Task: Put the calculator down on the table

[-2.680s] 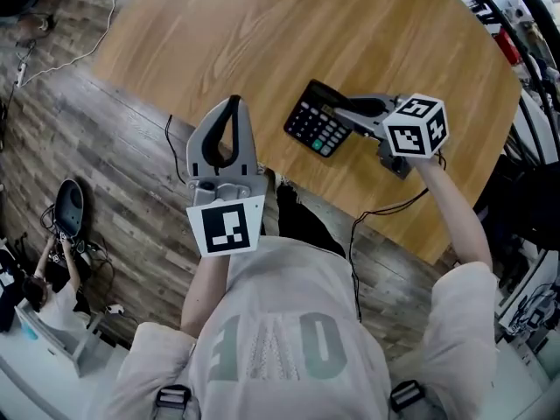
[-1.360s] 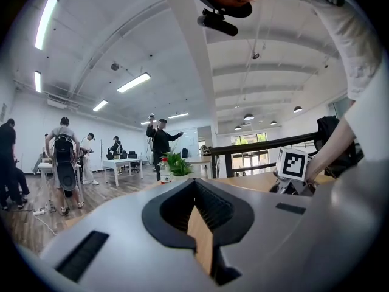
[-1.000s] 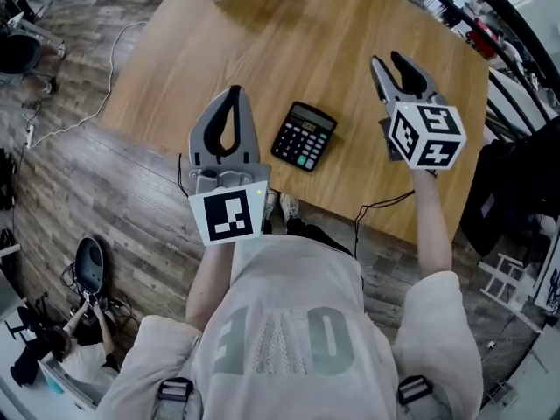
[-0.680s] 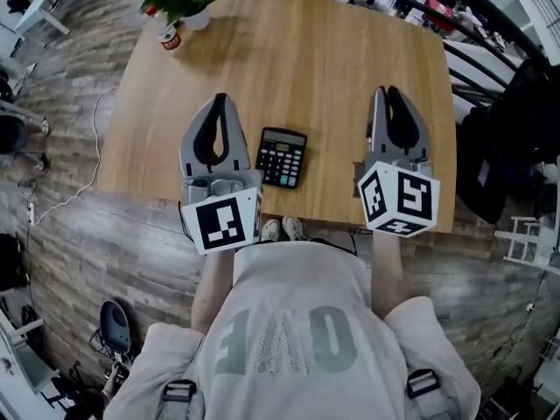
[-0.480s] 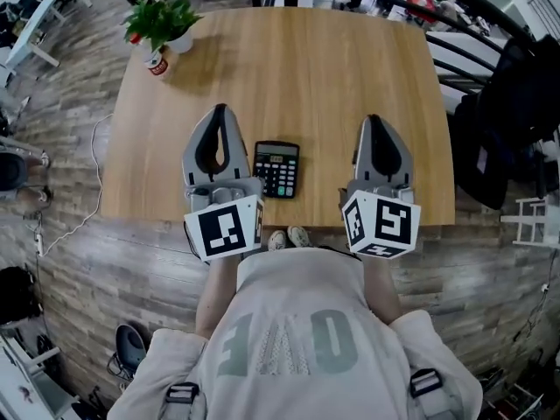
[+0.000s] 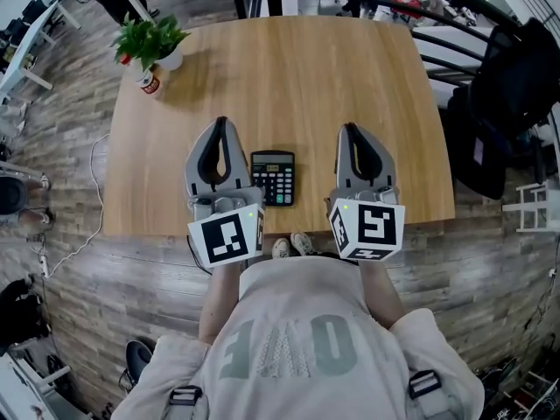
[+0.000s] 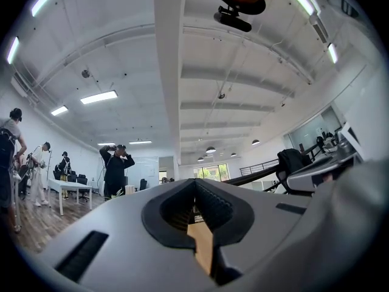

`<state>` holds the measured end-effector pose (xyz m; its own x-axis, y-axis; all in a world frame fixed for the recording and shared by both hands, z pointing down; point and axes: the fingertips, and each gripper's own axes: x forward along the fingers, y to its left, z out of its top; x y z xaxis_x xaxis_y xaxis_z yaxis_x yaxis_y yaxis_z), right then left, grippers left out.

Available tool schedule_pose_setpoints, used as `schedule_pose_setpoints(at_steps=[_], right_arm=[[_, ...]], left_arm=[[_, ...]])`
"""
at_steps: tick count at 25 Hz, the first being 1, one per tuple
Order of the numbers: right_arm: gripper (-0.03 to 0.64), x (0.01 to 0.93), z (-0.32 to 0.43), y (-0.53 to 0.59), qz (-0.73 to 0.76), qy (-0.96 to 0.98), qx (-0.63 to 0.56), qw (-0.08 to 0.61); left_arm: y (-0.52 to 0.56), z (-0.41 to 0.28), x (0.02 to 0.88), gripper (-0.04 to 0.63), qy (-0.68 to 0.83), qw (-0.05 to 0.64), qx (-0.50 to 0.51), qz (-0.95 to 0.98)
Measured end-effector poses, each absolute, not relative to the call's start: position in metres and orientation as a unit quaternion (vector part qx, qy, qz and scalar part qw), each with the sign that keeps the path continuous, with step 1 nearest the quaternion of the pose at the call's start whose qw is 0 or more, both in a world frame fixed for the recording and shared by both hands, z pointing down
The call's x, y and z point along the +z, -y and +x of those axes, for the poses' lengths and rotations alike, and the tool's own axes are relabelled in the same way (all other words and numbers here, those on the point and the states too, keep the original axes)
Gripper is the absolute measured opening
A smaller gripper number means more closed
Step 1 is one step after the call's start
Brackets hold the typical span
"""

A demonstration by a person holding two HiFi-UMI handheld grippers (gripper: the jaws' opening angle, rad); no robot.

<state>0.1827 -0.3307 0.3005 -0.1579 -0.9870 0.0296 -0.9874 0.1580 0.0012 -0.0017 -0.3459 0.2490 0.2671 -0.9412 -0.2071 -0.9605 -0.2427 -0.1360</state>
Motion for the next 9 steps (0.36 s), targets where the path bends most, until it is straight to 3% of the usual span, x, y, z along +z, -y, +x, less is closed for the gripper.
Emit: schedule_pose_setpoints(at_steps=[9], right_arm=[[0.032, 0.2930, 0.1780, 0.3380, 0.648, 0.761, -0.006, 0.010]], left_arm=[[0.3458, -0.0097, 0.2533, 0.009, -0.609, 0.118, 0.037, -0.783]])
